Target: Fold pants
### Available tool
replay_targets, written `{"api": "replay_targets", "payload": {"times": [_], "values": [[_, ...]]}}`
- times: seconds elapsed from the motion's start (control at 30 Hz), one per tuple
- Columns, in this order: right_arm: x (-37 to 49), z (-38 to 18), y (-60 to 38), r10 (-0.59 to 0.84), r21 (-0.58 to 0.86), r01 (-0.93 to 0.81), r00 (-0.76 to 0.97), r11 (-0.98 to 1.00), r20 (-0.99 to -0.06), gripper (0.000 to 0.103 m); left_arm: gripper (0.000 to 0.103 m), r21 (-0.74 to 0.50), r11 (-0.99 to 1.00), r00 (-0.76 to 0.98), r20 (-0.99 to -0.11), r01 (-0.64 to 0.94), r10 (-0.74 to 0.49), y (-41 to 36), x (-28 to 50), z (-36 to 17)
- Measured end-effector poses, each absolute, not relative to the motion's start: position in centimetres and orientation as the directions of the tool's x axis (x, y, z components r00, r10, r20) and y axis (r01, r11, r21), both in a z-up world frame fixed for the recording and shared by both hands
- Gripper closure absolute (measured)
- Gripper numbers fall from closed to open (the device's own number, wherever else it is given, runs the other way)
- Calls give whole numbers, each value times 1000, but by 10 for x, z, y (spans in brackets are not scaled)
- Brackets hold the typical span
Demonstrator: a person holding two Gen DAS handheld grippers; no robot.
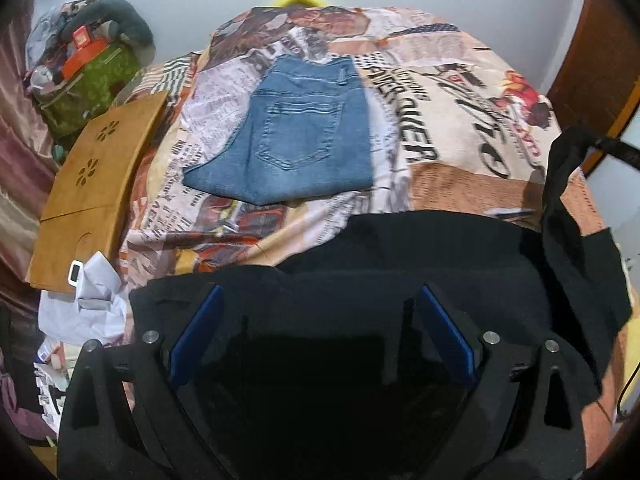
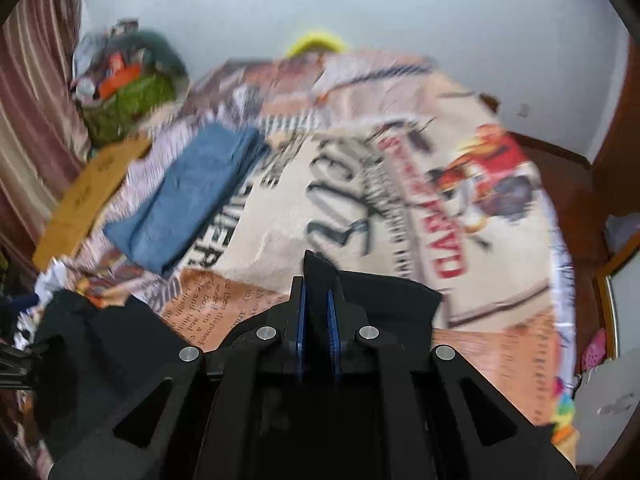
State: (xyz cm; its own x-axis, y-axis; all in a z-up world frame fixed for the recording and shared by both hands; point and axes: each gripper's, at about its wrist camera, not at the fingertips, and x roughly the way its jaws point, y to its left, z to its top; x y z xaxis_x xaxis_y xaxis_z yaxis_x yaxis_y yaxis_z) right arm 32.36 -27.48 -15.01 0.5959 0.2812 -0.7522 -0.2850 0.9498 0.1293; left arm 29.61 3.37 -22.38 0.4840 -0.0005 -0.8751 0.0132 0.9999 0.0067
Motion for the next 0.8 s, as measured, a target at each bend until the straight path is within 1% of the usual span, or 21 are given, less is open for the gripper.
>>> {"api": "replay_targets", "payload": {"times": [0.17, 0.53, 0.63, 0.8], "values": [[285, -108, -318, 276, 150, -240, 677, 959, -682, 94, 6, 8, 998, 468, -884, 59, -21, 9, 284, -221], [210, -75, -387, 222, 150, -165, 765, 975, -605, 94, 6, 26, 979, 383, -922, 203, -54, -55, 269, -239], [193, -84, -403, 192, 144, -131, 765, 981, -615, 94, 6, 26, 973, 354, -933, 231, -59, -69, 265, -248], [172, -126, -432, 148, 161, -49, 707, 986, -692, 94, 6, 23, 974, 347, -936, 224, -58, -75, 262, -252]]}}
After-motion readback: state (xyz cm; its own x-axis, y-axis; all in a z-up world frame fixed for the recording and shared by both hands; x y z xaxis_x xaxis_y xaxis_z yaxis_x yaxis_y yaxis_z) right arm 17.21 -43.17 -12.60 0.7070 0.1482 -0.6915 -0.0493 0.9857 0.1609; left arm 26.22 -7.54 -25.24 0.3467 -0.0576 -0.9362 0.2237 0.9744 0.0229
